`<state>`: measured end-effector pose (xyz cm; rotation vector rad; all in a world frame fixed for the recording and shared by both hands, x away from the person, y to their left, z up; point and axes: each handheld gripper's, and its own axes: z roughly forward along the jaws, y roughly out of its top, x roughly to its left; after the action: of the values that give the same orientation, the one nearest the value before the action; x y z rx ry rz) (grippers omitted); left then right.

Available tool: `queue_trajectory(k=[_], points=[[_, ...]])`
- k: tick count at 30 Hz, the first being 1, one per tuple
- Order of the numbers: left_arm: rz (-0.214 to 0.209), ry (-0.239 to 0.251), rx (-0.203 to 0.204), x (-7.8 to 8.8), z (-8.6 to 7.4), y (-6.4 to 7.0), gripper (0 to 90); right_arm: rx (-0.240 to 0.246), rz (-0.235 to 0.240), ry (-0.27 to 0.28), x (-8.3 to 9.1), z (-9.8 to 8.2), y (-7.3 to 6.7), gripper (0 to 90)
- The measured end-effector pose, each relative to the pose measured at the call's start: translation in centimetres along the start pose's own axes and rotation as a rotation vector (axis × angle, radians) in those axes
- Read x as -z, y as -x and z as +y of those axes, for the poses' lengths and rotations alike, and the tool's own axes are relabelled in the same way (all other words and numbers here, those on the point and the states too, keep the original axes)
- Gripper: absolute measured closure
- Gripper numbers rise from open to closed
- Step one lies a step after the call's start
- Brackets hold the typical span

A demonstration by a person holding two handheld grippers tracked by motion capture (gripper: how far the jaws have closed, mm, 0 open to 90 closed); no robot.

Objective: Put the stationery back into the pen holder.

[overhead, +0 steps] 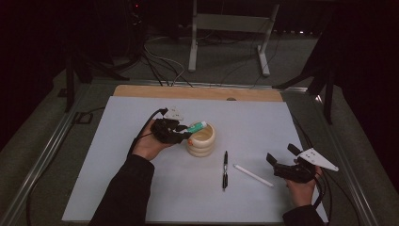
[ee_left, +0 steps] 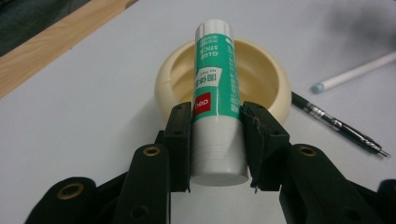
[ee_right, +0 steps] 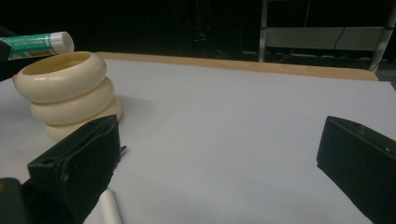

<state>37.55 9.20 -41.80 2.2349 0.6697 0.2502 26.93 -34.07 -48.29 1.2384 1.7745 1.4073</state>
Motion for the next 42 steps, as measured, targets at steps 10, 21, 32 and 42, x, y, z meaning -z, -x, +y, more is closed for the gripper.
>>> queue_trajectory(k=[10,21,32,42], points=[[0.025,0.119,0.076,0.1,0.3,-0.4,19.2,0.0,0.0,0.001,0.0,0.0,0.0,0.2],[0.105,0.216,0.124,1.4,-0.8,-1.4,1.2,0.001,-0.001,0.001,0.0,0.0,0.0,0.2],[0.205,0.264,0.173,3.6,-3.4,-2.3,0.1,0.0,-0.002,0.0,0.0,0.0,0.0,0.2],[0.251,0.282,0.211,5.2,-5.6,-3.1,0.1,0.0,-0.003,-0.001,0.0,0.0,0.0,0.2]])
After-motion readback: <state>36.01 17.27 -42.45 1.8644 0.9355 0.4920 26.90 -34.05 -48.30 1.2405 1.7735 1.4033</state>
